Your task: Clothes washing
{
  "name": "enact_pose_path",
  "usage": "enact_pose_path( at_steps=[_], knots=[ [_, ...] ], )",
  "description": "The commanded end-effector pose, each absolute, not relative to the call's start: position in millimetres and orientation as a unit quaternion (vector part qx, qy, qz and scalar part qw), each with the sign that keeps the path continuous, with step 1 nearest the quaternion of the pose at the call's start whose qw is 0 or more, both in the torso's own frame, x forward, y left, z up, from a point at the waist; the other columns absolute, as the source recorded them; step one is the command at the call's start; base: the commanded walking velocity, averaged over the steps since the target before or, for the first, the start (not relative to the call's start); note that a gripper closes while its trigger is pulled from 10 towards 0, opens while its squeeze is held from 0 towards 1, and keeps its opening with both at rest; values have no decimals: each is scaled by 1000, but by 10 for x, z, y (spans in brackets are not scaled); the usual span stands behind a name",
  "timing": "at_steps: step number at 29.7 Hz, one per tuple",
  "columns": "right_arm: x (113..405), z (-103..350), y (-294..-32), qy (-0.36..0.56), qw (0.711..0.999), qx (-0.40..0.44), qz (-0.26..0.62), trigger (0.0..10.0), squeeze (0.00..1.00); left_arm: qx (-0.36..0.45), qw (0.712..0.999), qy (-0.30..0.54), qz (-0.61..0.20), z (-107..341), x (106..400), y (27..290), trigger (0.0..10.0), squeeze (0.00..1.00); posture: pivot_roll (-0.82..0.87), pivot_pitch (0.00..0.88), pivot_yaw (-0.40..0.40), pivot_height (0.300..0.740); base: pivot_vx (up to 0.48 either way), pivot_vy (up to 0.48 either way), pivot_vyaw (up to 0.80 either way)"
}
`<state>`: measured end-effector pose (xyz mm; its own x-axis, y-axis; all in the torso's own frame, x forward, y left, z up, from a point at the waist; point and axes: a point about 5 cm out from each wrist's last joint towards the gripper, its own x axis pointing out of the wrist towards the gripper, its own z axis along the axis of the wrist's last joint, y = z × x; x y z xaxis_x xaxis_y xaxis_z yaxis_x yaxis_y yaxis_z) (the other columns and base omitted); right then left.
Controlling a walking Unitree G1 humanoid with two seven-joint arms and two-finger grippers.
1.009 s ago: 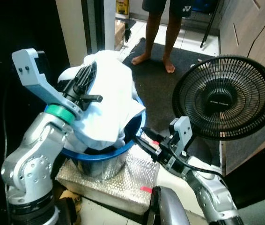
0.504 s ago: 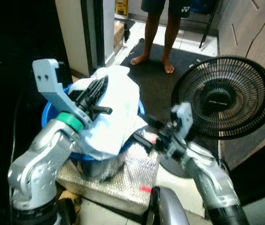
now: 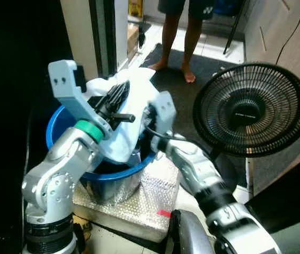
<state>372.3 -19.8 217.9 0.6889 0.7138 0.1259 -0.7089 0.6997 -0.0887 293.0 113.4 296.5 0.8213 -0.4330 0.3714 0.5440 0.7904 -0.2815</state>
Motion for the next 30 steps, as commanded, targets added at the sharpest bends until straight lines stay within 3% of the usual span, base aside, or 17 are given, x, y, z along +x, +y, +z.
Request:
enact_pose_path(
  at_steps=[1,6,9,11,17,19,23,30],
  knots=[
    [3730,2236,-87,-96,914,-6,394,10000,0,-190,929,-162,-273,3031,2914,1059,10000,0,113,150,-52,486,0,0,0],
    [3699,2392,-19,-139,901,14,411,10000,0,-193,928,-162,-273,3039,2919,1045,10000,0,114,151,-54,486,0,0,0],
    [3615,2636,12,-238,882,-75,399,10000,0,-196,927,-163,-273,3044,2914,1025,10000,0,110,150,-54,486,0,0,0],
    [3615,2636,12,-238,882,-75,399,10000,0,-196,927,-163,-273,3044,2914,1025,10000,0,110,150,-54,486,0,0,0],
    [3621,2769,-141,-295,881,-133,344,10000,0,-198,926,-164,-275,3048,2916,1008,10000,0,104,151,-53,486,0,0,0],
    [3686,2749,-443,-311,888,-184,285,10000,0,-200,925,-165,-278,3049,2925,995,10000,0,90,152,-47,486,0,0,0],
    [3731,2725,-652,-306,899,-188,251,10000,0,-201,924,-165,-281,3052,2933,980,10000,0,83,152,-42,486,0,0,0],
    [3772,2773,-728,-313,906,-180,221,10000,0,-203,922,-165,-285,3062,2945,962,10000,0,82,150,-36,486,0,0,0]
  ],
)
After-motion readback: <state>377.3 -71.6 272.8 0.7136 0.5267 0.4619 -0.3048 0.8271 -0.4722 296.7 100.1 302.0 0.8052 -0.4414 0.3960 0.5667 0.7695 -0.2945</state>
